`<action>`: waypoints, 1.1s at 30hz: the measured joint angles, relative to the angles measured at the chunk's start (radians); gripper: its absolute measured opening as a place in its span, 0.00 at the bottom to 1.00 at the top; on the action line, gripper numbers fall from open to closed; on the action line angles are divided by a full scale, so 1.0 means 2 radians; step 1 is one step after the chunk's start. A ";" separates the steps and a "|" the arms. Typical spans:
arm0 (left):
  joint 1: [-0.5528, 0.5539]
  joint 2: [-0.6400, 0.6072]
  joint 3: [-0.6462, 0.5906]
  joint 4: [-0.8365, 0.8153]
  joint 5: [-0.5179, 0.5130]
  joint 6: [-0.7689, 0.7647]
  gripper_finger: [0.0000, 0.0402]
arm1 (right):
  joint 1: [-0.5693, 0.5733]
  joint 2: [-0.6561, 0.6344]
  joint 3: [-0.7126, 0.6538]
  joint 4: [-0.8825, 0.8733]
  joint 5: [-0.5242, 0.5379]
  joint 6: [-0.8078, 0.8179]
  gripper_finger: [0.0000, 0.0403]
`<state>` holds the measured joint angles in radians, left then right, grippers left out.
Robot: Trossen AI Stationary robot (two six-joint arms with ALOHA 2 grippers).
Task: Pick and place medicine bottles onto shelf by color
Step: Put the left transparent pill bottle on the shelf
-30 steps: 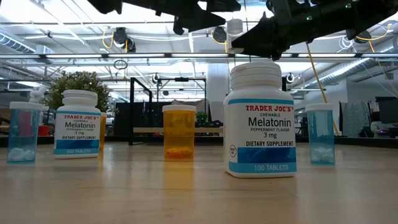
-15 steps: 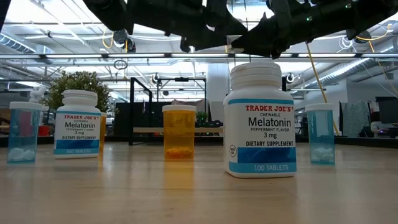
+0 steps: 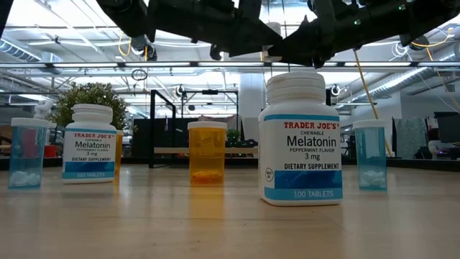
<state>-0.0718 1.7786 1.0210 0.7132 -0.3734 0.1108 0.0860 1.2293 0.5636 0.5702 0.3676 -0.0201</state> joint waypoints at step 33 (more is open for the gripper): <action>0.025 -0.060 0.000 -0.058 0.352 0.080 0.45 | 0.001 0.021 0.000 0.092 -0.304 0.074 0.70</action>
<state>-0.0219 1.6580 1.0220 0.5976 0.3302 0.2710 0.0882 1.2718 0.5644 0.7541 -0.2405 0.1270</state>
